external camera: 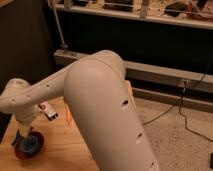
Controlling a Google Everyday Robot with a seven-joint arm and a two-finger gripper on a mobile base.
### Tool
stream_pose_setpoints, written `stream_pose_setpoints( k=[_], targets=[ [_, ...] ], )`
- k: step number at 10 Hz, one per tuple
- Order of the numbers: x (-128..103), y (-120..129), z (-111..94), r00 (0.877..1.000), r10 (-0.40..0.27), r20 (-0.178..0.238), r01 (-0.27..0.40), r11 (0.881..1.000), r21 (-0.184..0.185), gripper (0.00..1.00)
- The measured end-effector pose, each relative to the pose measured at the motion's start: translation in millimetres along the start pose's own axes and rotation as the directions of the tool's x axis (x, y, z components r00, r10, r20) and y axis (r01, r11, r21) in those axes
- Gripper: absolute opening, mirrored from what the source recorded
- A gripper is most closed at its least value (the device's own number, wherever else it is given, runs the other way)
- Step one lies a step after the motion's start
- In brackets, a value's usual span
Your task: Place the ceramic cup in the ceramic bowl
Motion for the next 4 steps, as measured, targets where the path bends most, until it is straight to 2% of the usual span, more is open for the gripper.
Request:
stream_pose_setpoints(
  k=[1, 2, 4],
  targets=[
    [-0.8, -21.1, 0.0, 0.997, 0.078, 0.014, -0.078, 0.997, 0.007, 0.80],
    [-1.6, -51.1, -1.3, 0.980, 0.195, 0.036, -0.195, 0.981, 0.012, 0.80],
    [-0.5, -74.4, -2.6, 0.958, 0.281, 0.053, -0.282, 0.959, 0.013, 0.80]
  ],
)
